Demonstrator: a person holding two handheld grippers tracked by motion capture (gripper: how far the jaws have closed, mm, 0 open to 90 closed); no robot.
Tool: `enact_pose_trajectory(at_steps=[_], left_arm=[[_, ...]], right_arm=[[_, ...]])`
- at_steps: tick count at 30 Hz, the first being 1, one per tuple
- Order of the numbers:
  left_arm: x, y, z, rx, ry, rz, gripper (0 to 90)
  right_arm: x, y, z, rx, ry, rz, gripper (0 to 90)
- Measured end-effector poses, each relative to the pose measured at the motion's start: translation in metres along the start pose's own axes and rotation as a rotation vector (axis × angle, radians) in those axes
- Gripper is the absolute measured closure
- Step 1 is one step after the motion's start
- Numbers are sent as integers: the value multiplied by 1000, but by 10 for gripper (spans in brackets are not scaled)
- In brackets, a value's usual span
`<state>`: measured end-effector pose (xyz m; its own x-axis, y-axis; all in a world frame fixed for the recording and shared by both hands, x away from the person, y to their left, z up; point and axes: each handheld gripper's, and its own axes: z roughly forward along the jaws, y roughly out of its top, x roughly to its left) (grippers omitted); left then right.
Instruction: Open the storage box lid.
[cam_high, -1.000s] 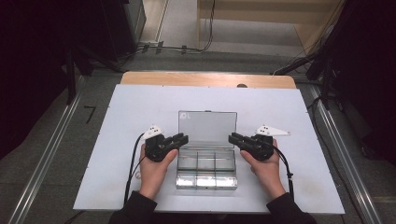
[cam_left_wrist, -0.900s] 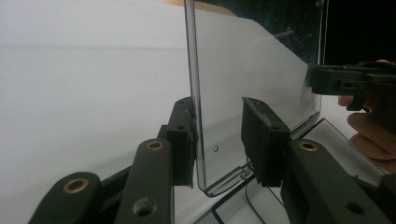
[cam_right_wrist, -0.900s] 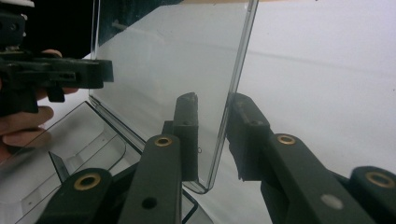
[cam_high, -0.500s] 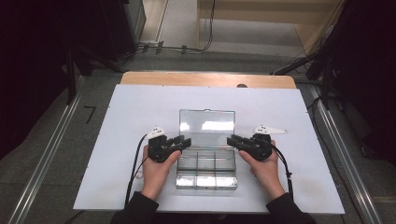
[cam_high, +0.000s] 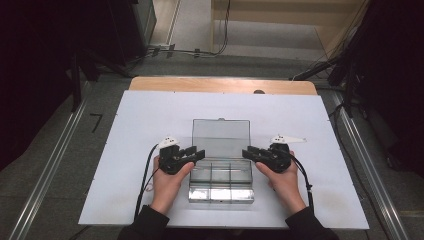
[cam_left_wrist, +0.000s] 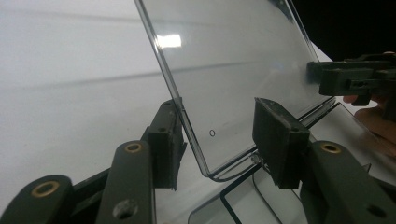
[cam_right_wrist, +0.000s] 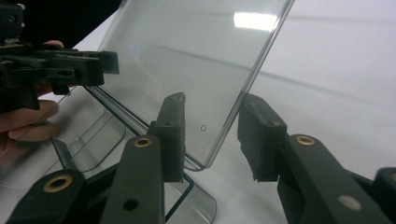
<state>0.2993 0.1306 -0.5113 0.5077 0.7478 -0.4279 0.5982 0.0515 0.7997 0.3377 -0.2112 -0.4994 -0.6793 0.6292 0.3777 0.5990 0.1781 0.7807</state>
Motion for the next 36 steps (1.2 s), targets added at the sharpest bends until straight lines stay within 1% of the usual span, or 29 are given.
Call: enact_pose_trajectory(at_steps=[3, 5, 8, 9, 10, 11, 12, 13, 14, 15, 16, 17, 18, 19, 20, 21, 23, 25, 27, 28, 29, 30, 32, 34, 36], left_arm=[[0, 1, -1, 6, -2, -7, 501], [0, 1, -1, 8, 2, -10, 466], [0, 2, -3, 8, 6, -11, 445], [0, 2, -3, 12, 7, -8, 443], [-1, 2, -3, 18, 14, -4, 427], [-2, 2, -4, 20, 33, 0, 385], [-2, 2, -4, 20, 33, 0, 371], [-2, 2, -5, 17, 31, 6, 371], [-3, 3, -6, 16, 28, 8, 368], [-3, 3, -7, 11, 24, 7, 362], [-4, 4, -9, 9, 25, 12, 362], [-4, 4, -10, 7, 27, 16, 334], [-5, 5, -11, 4, 25, 19, 316], [-6, 5, -13, 4, 23, 27, 316], [-6, 6, -14, 4, 21, 30, 298], [-6, 6, -16, -1, 14, 33, 279], [-7, 7, -20, -2, 11, 43, 266], [-7, 8, -24, 3, -9, 47, 264], [-8, 10, -28, 8, -16, 60, 247], [-8, 10, -30, 8, -16, 61, 228], [-8, 10, -33, 5, -29, 66, 218], [-8, 11, -35, 2, -33, 66, 191], [-7, 11, -40, -2, -45, 74, 175], [-7, 10, -45, -7, -50, 78, 132], [-7, 10, -49, -6, -57, 86, 116]], right_arm=[[-1, 0, -1, 10, 0, 6, 595], [-2, 0, -1, 20, 0, 4, 580], [-2, 0, -1, 23, 4, 3, 571], [-2, 0, -1, 27, 4, 1, 567], [-3, 0, -3, 28, -8, -11, 552], [-3, 1, -6, 24, -5, -22, 547], [-3, 1, -9, 16, 9, -30, 528], [-3, 1, -9, 16, 9, -30, 528], [-3, 3, -15, -6, 6, -48, 493], [-2, 4, -18, -17, 5, -55, 477], [-2, 4, -18, -17, 5, -55, 477], [-2, 5, -24, -34, 6, -69, 419], [-1, 5, -27, -40, -5, -78, 369], [-1, 5, -27, -40, -5, -78, 369], [0, 5, -29, -43, -19, -88, 348], [0, 5, -32, -49, -22, -97, 315], [1, 5, -37, -64, -23, -102, 240], [2, 5, -42, -71, -26, -111, 195], [3, 3, -46, -64, -18, -142, 100], [4, 3, -47, -55, -14, -150, 82], [4, 2, -49, -47, -8, -160, 68], [5, 0, -50, -44, -4, -168, 49], [6, -1, -53, -41, 2, -184, 18], [6, -3, -57, -43, -4, -196, 13], [5, -5, -61, -49, -12, -195, 13]])
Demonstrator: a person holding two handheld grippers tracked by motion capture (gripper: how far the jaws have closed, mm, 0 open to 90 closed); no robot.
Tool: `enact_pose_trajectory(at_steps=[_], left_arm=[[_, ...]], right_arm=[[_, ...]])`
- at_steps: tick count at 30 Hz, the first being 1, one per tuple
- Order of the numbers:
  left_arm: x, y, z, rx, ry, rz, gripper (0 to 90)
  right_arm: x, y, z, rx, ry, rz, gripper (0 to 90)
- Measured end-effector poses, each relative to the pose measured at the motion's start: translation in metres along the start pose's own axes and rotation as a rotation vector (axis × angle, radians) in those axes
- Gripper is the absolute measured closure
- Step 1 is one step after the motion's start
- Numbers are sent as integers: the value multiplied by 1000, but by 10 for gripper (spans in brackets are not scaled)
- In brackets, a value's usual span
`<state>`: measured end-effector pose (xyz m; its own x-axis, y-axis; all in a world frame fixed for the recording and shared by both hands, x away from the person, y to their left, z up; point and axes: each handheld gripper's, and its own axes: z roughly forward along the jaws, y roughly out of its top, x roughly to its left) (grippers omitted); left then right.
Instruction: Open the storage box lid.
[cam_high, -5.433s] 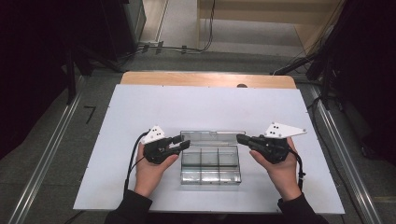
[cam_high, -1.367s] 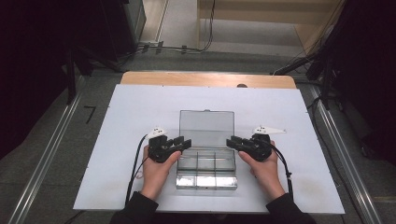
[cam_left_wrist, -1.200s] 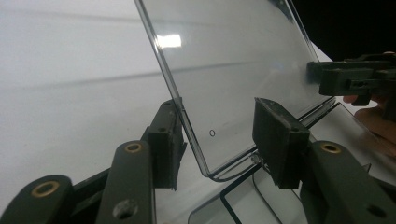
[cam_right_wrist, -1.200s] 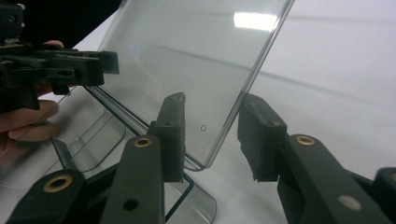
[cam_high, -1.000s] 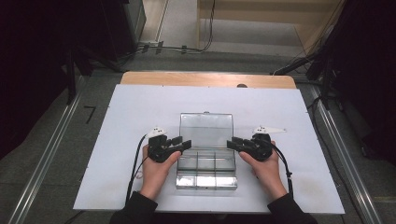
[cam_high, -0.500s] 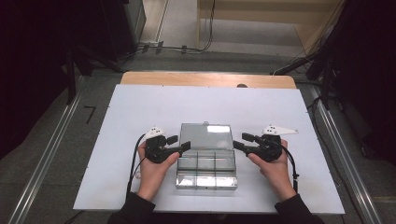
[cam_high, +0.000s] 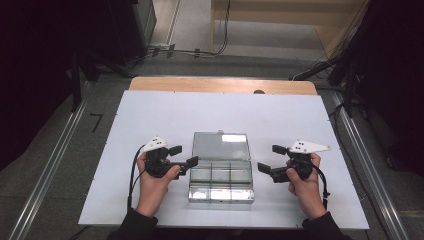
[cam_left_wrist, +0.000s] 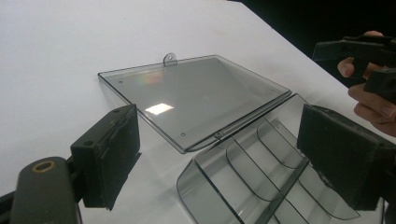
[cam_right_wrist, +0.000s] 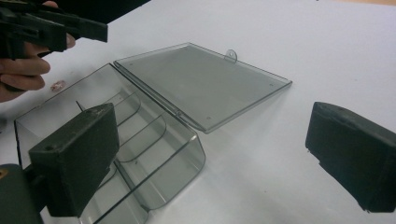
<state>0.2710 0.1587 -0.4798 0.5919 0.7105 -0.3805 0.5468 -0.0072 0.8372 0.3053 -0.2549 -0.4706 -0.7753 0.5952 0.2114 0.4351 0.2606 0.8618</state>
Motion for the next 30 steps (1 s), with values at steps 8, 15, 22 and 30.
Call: enact_pose_trajectory(at_steps=[8, 15, 22, 30], left_arm=[[0, -1, -23, -18, -47, 43, 0], [6, -4, -44, -13, -10, 63, 0], [14, -9, -59, -14, 12, 68, 0], [18, -17, -70, -5, 19, 77, 0]], right_arm=[[1, -10, -18, -15, 10, -72, 14], [-5, -21, -36, -24, -8, -91, 13], [-14, -35, -51, -12, -59, -92, 13], [-24, -46, -65, -22, -102, -81, 13]])
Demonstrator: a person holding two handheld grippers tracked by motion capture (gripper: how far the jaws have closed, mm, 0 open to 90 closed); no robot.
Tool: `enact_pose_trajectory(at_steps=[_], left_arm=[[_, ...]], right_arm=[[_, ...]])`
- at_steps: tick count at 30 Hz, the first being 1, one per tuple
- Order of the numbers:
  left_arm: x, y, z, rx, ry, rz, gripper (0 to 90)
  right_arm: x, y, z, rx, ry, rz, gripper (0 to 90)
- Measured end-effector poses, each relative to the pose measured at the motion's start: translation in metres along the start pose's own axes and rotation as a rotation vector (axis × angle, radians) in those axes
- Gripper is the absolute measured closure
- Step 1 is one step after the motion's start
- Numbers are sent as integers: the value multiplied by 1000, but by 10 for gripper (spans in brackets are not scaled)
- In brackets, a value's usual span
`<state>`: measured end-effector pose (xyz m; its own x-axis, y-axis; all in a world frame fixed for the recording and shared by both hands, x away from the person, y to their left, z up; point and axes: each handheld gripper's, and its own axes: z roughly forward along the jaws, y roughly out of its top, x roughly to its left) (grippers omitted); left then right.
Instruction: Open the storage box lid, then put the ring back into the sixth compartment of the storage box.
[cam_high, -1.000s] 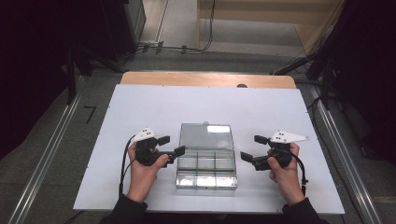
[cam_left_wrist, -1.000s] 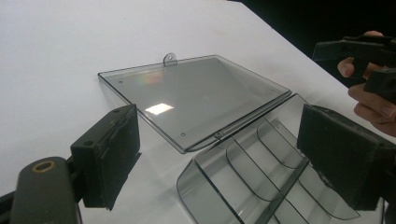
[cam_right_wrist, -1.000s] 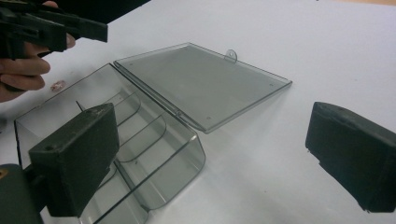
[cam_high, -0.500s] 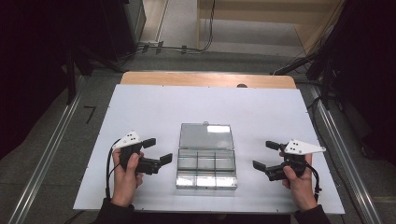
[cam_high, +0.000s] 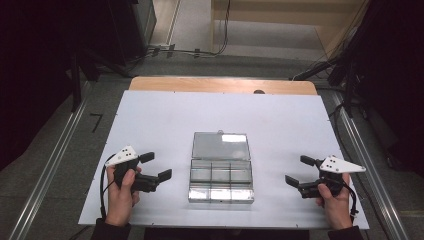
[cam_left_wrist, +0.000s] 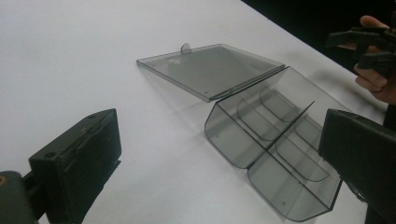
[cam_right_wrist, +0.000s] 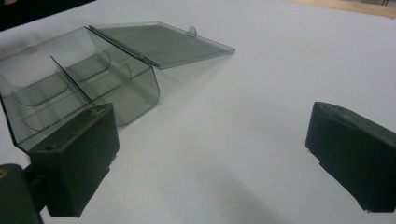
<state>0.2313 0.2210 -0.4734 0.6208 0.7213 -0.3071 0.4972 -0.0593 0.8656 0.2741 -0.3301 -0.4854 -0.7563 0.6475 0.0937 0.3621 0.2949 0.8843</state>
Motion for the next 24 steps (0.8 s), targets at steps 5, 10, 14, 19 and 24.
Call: enact_pose_trajectory(at_steps=[5, 10, 14, 19, 24], left_arm=[[5, -6, -8, 0, 10, -8, 0], [14, -15, -14, 25, 38, -14, 0], [20, -21, -20, 49, 49, -18, 62], [23, -26, -26, 63, 69, -12, 150], [26, -30, -29, 96, 99, -7, 279]], right_arm=[[-6, -9, -3, 11, -4, 14, 13], [-9, -15, -7, 12, -14, 13, 13], [-13, -20, -9, 10, -24, 22, 13], [-13, -21, -8, 7, -22, 22, 14], [-13, -23, -6, 2, -15, 24, 14]])
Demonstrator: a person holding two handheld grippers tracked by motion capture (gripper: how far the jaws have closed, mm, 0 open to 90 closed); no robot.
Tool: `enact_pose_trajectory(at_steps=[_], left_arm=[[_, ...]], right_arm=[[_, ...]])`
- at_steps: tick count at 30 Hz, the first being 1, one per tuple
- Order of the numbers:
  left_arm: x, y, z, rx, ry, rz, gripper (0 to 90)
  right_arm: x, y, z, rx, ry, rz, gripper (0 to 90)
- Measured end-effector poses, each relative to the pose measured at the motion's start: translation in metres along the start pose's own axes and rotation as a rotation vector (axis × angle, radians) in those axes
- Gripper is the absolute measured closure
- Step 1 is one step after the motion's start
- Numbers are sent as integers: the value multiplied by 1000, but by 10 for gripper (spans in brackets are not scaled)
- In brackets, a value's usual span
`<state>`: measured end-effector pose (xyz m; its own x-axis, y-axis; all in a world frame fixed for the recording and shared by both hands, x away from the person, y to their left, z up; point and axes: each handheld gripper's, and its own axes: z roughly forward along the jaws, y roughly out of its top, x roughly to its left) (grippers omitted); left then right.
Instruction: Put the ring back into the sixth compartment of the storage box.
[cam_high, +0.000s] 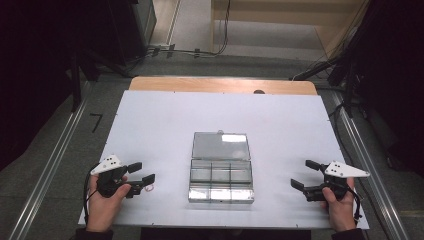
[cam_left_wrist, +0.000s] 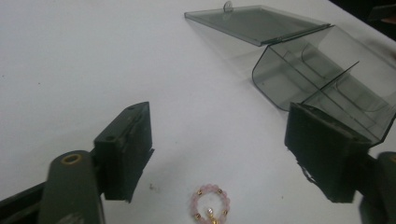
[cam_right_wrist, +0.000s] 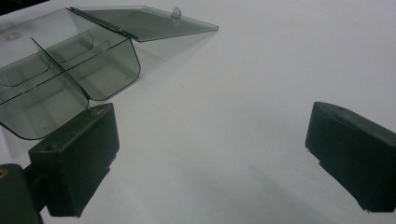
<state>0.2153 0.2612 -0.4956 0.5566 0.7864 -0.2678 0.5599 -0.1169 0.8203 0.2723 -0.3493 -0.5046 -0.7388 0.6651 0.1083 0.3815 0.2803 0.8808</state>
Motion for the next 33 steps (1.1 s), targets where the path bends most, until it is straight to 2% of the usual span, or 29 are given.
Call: enact_pose_trajectory(at_steps=[4, 12, 20, 25, 33], left_arm=[[1, -3, 0, 27, 11, 14, 452], [1, -10, 2, 84, 24, 67, 637], [-1, -13, 8, 141, 27, 107, 716], [0, -16, 15, 175, 41, 125, 726], [-2, -17, 17, 164, 56, 148, 739]], right_arm=[[-1, -1, -1, -7, 0, 4, 14], [-1, -1, 1, -3, -1, 8, 14], [-1, -1, 2, 2, -4, 9, 14], [-1, -1, 2, 1, -5, 14, 14], [-1, -1, 2, 4, -7, 9, 14]])
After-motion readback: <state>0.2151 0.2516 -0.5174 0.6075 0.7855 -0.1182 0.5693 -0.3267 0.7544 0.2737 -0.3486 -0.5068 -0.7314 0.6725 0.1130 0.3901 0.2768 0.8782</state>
